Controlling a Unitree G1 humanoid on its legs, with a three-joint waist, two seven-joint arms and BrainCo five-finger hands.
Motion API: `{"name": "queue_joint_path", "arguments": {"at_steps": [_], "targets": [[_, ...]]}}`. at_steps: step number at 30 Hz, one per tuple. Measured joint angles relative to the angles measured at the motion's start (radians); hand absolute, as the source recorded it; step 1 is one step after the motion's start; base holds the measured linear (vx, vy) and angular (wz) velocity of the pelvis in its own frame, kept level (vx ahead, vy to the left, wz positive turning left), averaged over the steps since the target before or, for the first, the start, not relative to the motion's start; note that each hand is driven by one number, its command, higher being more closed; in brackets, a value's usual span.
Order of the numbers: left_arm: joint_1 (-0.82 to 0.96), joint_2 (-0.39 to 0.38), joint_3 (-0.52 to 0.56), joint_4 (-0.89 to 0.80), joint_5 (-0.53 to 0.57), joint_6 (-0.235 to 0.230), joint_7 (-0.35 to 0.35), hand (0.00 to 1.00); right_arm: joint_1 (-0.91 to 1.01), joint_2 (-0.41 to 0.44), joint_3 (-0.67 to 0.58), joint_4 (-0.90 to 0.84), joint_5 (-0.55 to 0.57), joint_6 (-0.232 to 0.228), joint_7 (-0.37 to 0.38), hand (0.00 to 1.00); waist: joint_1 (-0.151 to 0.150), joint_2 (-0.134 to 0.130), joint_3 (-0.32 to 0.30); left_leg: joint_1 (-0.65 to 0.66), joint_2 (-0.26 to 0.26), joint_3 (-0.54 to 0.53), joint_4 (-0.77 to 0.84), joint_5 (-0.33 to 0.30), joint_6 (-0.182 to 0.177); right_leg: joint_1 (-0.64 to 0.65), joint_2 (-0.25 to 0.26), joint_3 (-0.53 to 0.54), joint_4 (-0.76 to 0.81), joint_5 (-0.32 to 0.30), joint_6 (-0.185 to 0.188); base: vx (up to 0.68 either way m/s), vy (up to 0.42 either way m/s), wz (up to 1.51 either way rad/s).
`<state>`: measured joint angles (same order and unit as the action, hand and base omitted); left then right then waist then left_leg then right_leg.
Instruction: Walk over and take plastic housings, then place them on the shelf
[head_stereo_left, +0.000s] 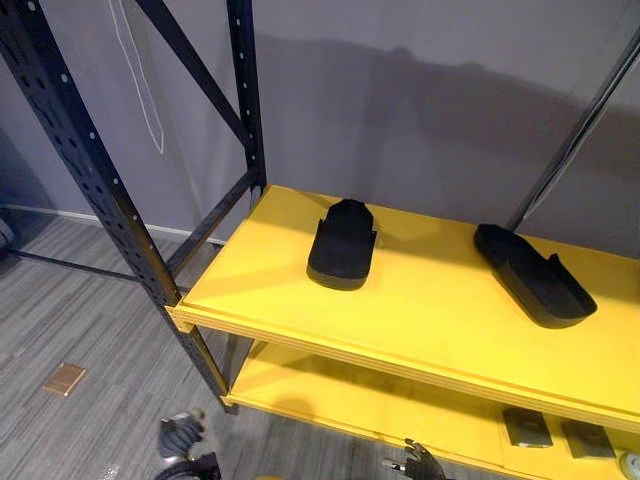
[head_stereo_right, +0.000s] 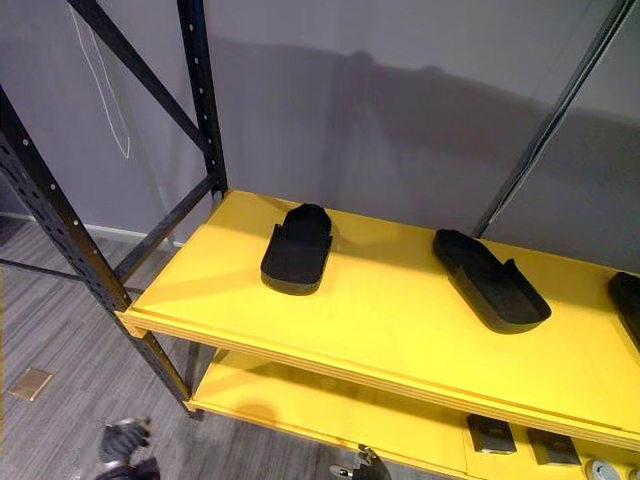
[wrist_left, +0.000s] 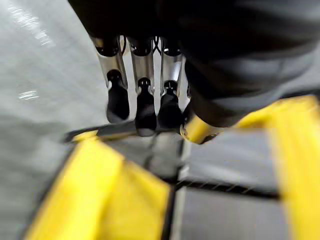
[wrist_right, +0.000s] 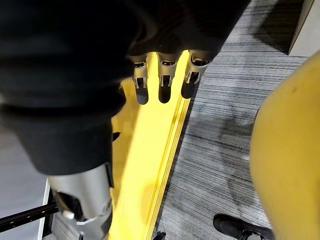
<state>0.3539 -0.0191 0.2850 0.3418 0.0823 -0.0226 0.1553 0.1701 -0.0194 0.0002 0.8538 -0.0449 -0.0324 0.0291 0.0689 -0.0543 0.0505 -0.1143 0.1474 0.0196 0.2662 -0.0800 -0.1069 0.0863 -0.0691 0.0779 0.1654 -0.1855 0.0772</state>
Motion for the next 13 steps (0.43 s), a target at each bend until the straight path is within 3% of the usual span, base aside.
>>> {"name": "queue_joint_path", "arguments": {"at_steps": [13], "targets": [[-0.093,-0.002,-0.038,0.323,-0.002,-0.005,-0.038,0.00,0.016,0.001,-0.107,-0.003,0.050,0.000,-0.036,0.00,-0.007,0.038,-0.013,0.052,0.002,0.066,-0.072,0.008,-0.004,-0.015,-0.006,0.056,-0.006,0.000,0.001,0.00,0.010,-0.13]]}}
